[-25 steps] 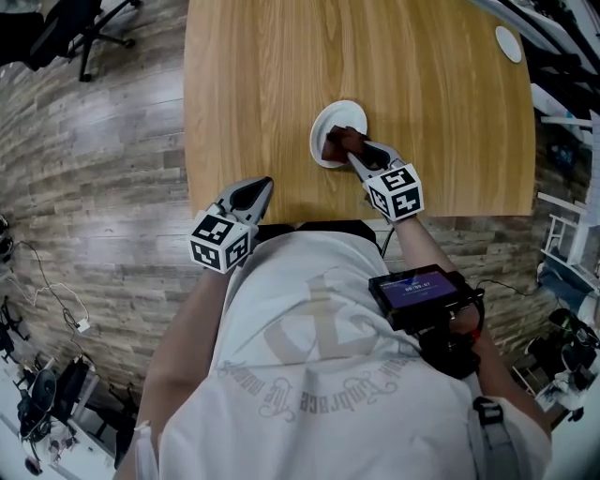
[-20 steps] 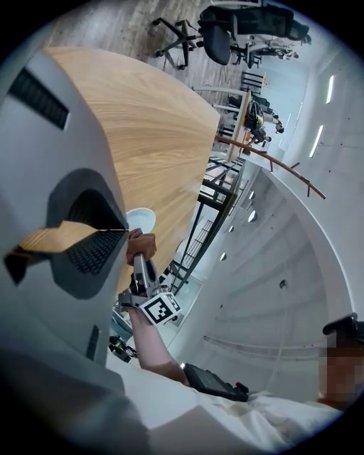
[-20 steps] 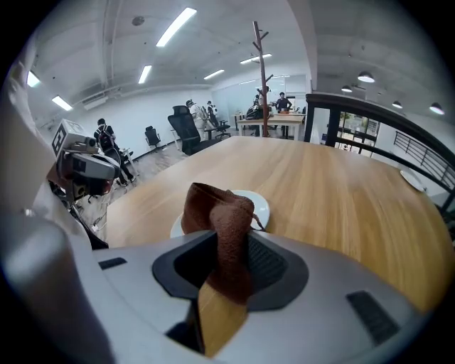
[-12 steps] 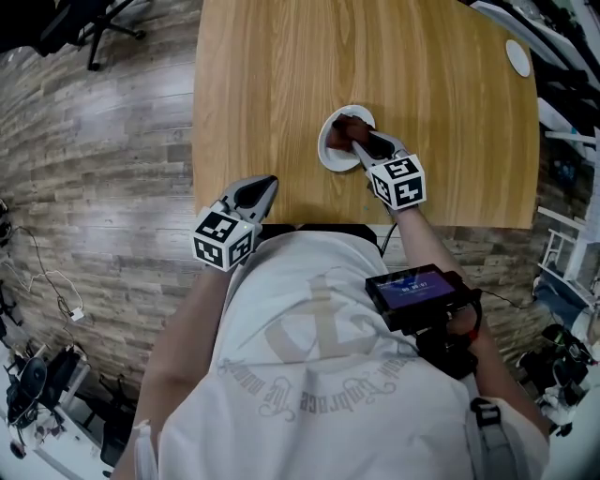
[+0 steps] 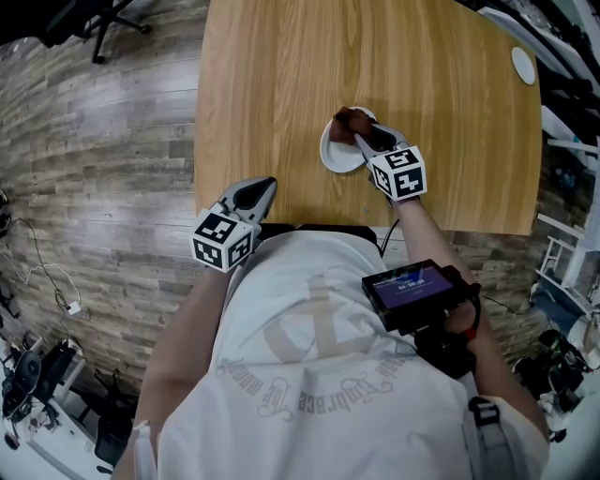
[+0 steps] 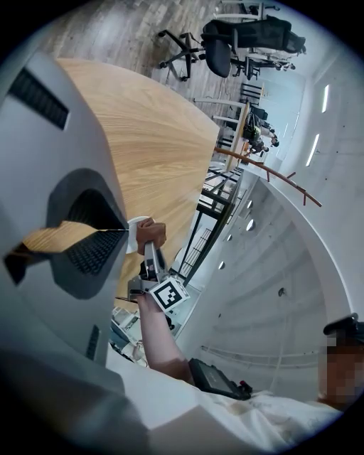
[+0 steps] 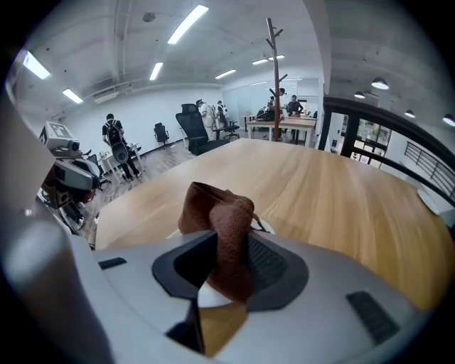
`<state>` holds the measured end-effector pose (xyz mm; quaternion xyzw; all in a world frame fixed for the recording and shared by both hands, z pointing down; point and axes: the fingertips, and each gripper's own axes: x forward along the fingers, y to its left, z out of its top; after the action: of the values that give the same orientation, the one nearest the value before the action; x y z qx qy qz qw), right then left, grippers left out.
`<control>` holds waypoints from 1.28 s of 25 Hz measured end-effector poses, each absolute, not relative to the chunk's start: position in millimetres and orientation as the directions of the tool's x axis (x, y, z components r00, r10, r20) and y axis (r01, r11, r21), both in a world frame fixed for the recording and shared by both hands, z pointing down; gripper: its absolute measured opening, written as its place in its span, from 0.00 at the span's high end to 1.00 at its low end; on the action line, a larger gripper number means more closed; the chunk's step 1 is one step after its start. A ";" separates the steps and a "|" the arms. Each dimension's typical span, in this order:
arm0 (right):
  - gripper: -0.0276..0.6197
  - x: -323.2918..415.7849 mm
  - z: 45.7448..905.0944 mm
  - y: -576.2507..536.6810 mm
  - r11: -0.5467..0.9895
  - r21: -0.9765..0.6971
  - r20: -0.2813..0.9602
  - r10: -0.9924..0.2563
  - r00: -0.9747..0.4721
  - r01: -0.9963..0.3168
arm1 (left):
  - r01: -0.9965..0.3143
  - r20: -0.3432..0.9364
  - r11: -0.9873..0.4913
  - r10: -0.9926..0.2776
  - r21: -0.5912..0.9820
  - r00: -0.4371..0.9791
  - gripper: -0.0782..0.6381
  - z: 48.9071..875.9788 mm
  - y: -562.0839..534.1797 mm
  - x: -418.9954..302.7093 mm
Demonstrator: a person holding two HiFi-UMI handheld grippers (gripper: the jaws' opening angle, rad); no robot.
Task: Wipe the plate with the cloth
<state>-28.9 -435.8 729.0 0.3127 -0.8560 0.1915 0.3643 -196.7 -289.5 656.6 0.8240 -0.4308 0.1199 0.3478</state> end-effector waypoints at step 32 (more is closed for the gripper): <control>0.76 -50.7 721.3 -456.6 0.757 -0.070 0.684 -0.437 -0.584 -0.649 | -0.795 0.523 -0.403 -0.602 0.454 0.604 0.87 658.5 -287.8 -196.1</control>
<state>-50.7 -456.6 721.3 0.3102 -0.8756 0.1584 0.3346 -196.1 -287.8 658.5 0.8258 -0.4229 0.1392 0.3461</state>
